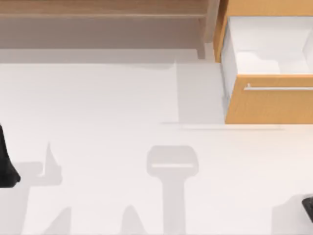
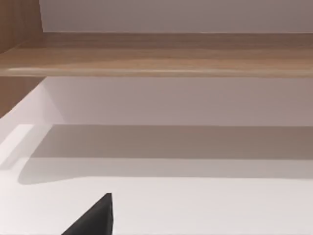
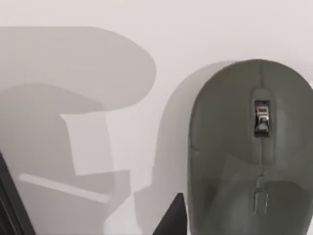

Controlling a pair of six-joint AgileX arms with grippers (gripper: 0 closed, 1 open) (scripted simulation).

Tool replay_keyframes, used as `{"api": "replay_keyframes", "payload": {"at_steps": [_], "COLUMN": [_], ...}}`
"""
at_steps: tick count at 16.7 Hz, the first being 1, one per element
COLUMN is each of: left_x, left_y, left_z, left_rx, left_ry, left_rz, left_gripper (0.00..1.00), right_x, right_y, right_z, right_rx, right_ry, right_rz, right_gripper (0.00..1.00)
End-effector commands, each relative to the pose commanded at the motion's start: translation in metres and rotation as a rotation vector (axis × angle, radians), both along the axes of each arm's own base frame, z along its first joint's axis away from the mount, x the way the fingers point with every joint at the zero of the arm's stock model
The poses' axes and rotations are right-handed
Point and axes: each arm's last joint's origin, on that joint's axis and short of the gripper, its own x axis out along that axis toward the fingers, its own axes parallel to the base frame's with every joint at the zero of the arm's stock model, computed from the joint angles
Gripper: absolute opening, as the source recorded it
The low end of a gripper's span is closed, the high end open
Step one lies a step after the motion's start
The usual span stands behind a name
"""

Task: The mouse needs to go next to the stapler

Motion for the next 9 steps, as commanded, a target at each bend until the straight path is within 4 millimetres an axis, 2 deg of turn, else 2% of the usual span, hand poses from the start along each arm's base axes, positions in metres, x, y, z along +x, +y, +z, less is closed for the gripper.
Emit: {"api": "replay_keyframes", "payload": {"at_steps": [3,9], "left_x": [0.0000,0.0000], "left_y": [0.0000,0.0000], "left_z": [0.0000,0.0000], "left_rx": [0.000,0.000], "left_ry": [0.000,0.000], "left_rz": [0.000,0.000], "left_gripper": [1.00,1.00], "right_x": [0.0000,0.0000], "right_y": [0.0000,0.0000], "right_z": [0.0000,0.0000], "right_rx": [0.000,0.000], "right_ry": [0.000,0.000], "right_rz": [0.000,0.000], "right_gripper": [0.98,1.00]}}
